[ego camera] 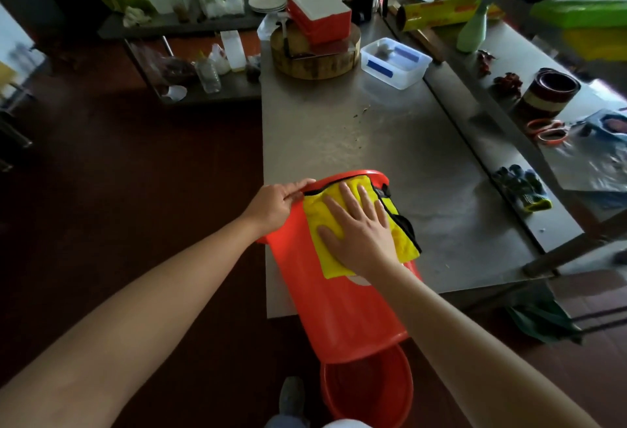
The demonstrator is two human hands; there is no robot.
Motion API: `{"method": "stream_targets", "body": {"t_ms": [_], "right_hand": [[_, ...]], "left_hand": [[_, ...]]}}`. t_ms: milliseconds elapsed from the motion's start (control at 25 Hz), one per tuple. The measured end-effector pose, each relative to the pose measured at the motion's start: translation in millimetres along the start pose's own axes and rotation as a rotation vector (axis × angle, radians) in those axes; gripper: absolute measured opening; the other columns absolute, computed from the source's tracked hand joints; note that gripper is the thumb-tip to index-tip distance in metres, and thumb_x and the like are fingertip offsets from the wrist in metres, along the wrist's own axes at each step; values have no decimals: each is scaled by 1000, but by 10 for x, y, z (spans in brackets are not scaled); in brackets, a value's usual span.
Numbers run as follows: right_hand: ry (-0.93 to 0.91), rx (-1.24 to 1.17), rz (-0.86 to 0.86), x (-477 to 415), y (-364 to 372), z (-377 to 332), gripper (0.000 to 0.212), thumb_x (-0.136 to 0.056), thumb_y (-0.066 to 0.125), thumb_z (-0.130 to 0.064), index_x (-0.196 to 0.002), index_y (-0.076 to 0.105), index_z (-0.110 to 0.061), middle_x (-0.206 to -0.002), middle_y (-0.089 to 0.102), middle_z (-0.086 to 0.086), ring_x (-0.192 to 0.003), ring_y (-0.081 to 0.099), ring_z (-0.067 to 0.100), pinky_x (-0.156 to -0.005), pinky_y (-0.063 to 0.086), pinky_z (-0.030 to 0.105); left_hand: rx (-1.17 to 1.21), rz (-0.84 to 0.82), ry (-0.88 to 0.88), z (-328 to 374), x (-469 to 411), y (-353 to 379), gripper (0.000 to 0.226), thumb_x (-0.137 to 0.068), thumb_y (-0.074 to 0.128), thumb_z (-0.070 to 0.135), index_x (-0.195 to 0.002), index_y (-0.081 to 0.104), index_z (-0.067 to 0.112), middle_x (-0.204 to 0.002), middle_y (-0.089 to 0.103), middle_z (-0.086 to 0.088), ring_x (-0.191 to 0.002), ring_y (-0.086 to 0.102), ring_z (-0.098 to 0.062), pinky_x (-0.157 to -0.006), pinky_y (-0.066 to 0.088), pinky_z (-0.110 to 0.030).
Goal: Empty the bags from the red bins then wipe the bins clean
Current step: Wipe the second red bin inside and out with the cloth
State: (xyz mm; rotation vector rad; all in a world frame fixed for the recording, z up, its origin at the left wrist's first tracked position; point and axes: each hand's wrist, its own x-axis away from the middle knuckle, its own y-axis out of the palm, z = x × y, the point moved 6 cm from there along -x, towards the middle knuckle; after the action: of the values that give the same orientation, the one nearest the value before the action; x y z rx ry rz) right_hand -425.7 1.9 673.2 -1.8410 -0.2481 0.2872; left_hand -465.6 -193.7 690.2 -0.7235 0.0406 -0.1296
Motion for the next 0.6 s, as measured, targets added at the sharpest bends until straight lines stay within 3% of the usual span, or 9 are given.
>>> {"method": "stream_targets", "body": {"t_ms": [200,280,440,600], "right_hand": [[-37,-21,44,924,122,241,64,-98,29,-73,-156,25,-46,-169,6,-10,-156,-7,21,-125,11,54],[-39,-13,53,1170,164,306,63,-99,31,-72,-156,28,-45,-169,8,-10,-157,-4,23,-123,15,56],[-25,-5,53,1287,203,268,63,-99,31,-72,-156,28,-45,-169,7,-9,-157,-5,24,-123,14,57],[46,-46,58,1267,173,315,63,-99,28,-74,-156,25,-48,-169,4,-12,-156,-9,21,-124,12,56]], "left_hand": [[-12,14,-37,79,129,-11,31,-100,54,19,-125,66,33,-115,70,8,-100,67,-9,-92,53,-30],[-62,24,-12,279,59,20,28,-95,54,23,-120,67,27,-113,70,6,-103,66,-9,-94,52,-31],[-349,-65,89,898,-356,443,39,-98,58,35,-129,64,13,-127,67,-10,-118,60,-26,-99,43,-30],[-392,-70,75,1137,-642,752,29,-100,54,29,-117,72,14,-118,70,-14,-113,62,-33,-93,48,-35]]}}
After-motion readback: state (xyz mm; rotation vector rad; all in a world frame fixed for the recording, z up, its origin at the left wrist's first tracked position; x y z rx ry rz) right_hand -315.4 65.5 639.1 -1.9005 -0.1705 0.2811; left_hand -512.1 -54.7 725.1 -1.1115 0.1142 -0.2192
